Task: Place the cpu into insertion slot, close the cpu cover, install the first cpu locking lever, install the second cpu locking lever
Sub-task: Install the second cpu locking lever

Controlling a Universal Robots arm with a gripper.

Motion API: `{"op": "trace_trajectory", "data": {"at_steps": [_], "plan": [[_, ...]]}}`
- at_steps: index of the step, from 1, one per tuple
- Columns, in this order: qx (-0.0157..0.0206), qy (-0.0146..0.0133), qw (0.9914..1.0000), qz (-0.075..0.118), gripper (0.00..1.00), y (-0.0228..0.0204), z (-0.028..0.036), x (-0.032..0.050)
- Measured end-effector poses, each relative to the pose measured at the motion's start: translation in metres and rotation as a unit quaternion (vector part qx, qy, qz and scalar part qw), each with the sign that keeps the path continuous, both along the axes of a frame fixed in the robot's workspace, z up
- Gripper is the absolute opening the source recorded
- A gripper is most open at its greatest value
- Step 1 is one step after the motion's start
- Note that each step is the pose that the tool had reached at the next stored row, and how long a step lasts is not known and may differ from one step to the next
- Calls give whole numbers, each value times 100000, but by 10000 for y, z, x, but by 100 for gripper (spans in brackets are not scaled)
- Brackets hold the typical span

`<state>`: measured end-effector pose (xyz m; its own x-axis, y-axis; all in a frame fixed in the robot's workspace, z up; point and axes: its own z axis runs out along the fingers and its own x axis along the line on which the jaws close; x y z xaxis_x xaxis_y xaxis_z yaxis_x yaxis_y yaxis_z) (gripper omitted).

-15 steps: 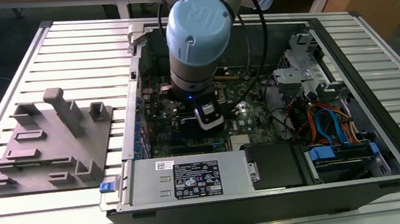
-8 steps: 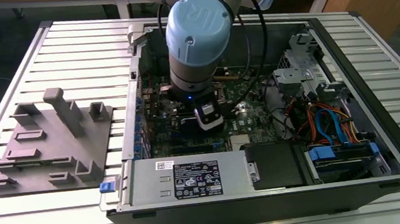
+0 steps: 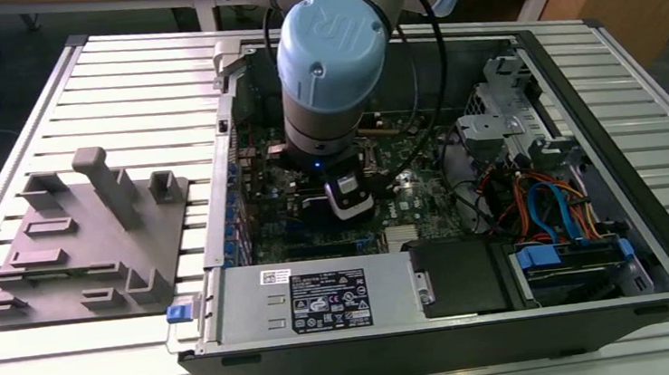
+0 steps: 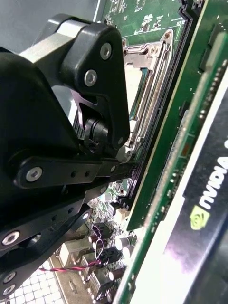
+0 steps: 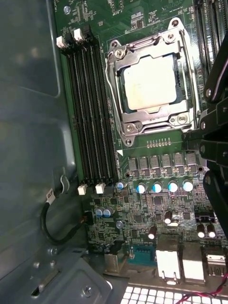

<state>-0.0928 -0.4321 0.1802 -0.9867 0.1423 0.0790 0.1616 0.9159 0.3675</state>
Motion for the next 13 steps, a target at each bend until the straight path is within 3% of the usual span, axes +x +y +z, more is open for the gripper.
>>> {"op": "trace_trajectory", "data": {"at_steps": [13], "plan": [[-64, -21, 100000, 4, 10, -32, 1, 0]]}}
